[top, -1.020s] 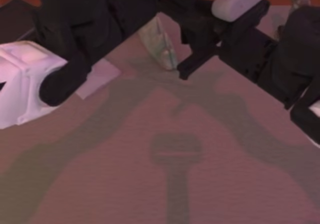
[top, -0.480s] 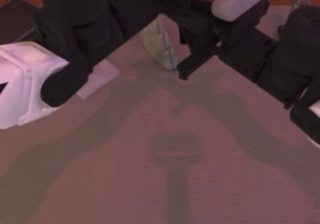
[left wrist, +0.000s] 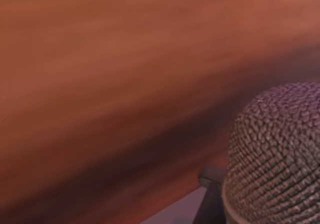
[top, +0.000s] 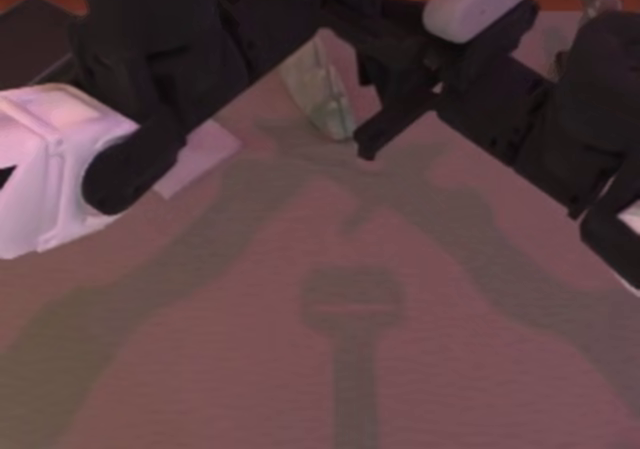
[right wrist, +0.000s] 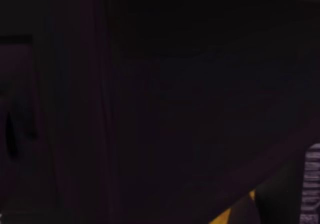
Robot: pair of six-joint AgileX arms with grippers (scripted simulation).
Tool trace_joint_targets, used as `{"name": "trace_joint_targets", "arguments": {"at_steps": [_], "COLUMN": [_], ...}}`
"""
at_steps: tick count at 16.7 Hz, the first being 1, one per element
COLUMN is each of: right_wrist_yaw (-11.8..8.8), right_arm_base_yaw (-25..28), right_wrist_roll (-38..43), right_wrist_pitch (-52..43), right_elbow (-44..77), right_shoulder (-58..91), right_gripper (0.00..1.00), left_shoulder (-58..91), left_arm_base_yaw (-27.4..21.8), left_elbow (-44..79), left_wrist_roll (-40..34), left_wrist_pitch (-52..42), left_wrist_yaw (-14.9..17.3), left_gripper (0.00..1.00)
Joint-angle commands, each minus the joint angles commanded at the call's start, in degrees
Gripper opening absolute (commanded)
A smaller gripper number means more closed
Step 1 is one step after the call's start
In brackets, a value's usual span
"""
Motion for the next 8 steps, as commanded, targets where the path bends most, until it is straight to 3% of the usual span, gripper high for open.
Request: {"name": "trace_joint_targets", "arguments": {"at_steps": [8], "right_wrist_yaw": [0.0], "right_arm_base_yaw": [0.0], "right_wrist_roll": [0.0], "right_wrist_pitch": [0.0], "right_elbow": [0.0], "right_shoulder": [0.0], "right_gripper": [0.83], "left_shoulder": [0.0], "left_arm_base_yaw": [0.0], "left_elbow": [0.0], "left_wrist_roll": [0.0], "left_wrist_pitch": [0.0], "left_wrist_yaw": [0.0], "left_gripper": [0.00]}}
